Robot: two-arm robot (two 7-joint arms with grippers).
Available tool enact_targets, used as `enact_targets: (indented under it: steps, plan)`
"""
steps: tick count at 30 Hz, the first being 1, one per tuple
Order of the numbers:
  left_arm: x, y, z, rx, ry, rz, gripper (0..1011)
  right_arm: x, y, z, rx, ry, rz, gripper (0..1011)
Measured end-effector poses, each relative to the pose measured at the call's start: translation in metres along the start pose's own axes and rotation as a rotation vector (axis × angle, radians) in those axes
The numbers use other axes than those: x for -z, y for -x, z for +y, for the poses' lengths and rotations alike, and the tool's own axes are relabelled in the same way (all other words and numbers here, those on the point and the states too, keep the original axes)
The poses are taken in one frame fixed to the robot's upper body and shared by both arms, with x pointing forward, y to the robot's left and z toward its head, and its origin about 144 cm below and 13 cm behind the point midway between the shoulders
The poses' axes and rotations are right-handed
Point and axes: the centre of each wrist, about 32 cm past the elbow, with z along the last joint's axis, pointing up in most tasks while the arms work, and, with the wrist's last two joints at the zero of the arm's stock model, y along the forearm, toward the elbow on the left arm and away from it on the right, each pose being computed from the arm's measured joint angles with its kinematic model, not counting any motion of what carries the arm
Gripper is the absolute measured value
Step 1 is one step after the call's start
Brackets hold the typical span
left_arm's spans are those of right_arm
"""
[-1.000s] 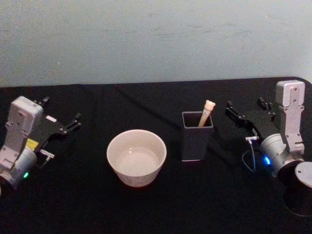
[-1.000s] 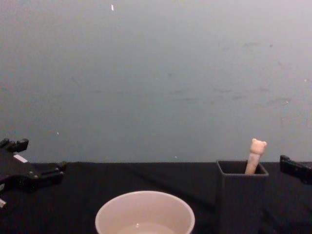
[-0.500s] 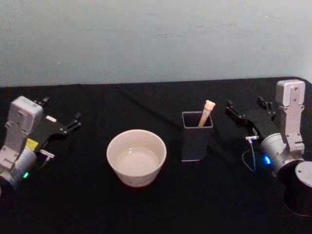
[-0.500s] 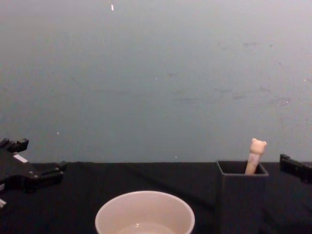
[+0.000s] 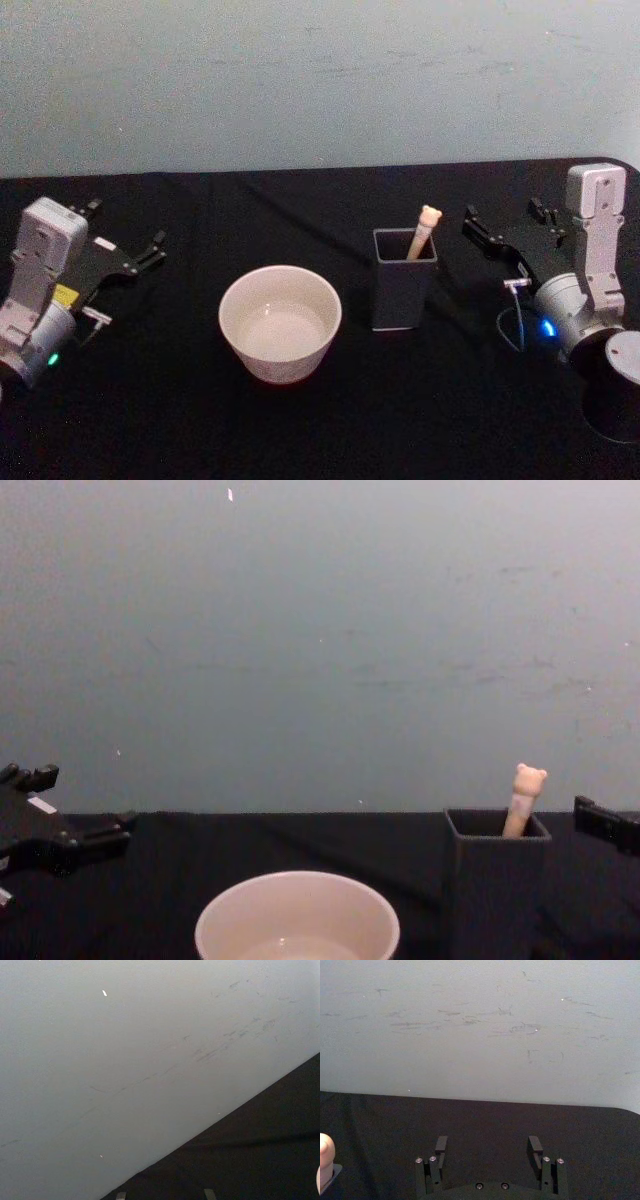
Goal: Pick up the stirring spoon with one hand, stir inside the cup, then place it back in its original position.
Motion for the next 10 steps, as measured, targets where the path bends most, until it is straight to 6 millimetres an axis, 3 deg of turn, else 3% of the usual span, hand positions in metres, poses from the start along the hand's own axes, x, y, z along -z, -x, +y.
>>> enact_targets:
  steps: [10]
  plan:
    - [0.0000,0.0000,0.0000,0.000,0.000,0.000,1001,0.0000,0.0000,0.0000,0.000,0.000,0.000,1003]
